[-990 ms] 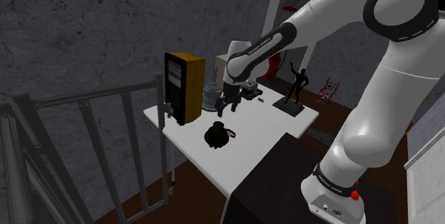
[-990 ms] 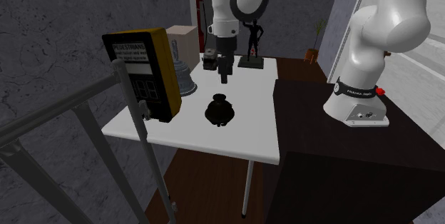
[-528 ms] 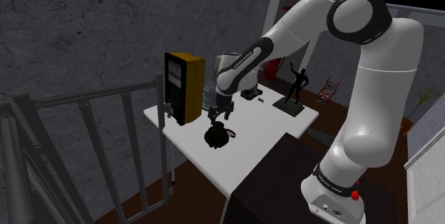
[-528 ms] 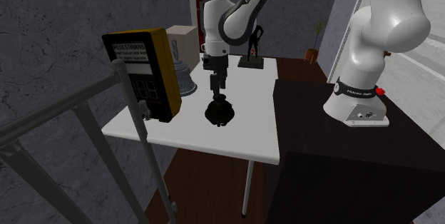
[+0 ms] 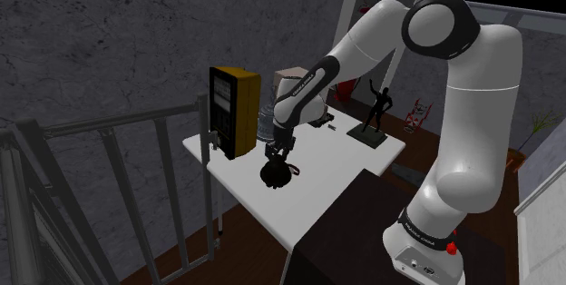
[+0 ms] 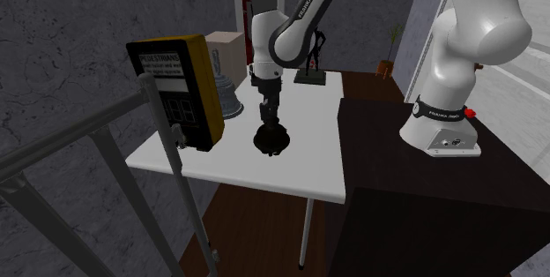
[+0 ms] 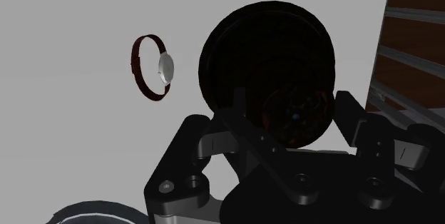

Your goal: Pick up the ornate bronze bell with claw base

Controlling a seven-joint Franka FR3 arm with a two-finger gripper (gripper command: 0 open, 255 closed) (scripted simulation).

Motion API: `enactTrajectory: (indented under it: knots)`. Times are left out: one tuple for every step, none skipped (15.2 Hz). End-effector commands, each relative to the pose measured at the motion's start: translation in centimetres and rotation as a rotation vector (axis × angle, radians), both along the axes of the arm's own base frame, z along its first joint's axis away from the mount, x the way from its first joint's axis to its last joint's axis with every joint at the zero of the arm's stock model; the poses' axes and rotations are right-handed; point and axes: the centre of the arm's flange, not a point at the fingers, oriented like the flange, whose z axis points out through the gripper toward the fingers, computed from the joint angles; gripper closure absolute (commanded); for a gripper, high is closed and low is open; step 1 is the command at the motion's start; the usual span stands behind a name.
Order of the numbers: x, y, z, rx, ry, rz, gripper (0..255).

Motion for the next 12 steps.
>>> enactTrajectory:
  knots:
    - [0.0, 0.0, 0.0, 0.0, 0.0, 0.0, 255]
    - [0.0, 0.0, 0.0, 0.0, 0.0, 0.0, 255]
    - [0.0, 0.0, 0.0, 0.0, 0.0, 0.0, 255]
    - [0.0, 0.0, 0.0, 0.0, 0.0, 0.0, 255]
    - [0.0, 0.0, 0.0, 0.0, 0.0, 0.0, 255]
    - [0.0, 0.0, 0.0, 0.0, 0.0, 0.0, 255]
    - [0.0, 0.0, 0.0, 0.0, 0.0, 0.0, 255]
    - [0.0, 0.0, -0.1, 0.0, 0.0, 0.0, 255]
    - [0.0, 0.0, 0.4, 0.0, 0.0, 0.0, 255]
    - [0.0, 0.0, 1.0, 0.0, 0.0, 0.0, 255]
    - [0.0, 0.0, 1.5, 0.0, 0.0, 0.0, 255]
    - [0.0, 0.0, 2.0, 0.0, 0.0, 0.0, 255]
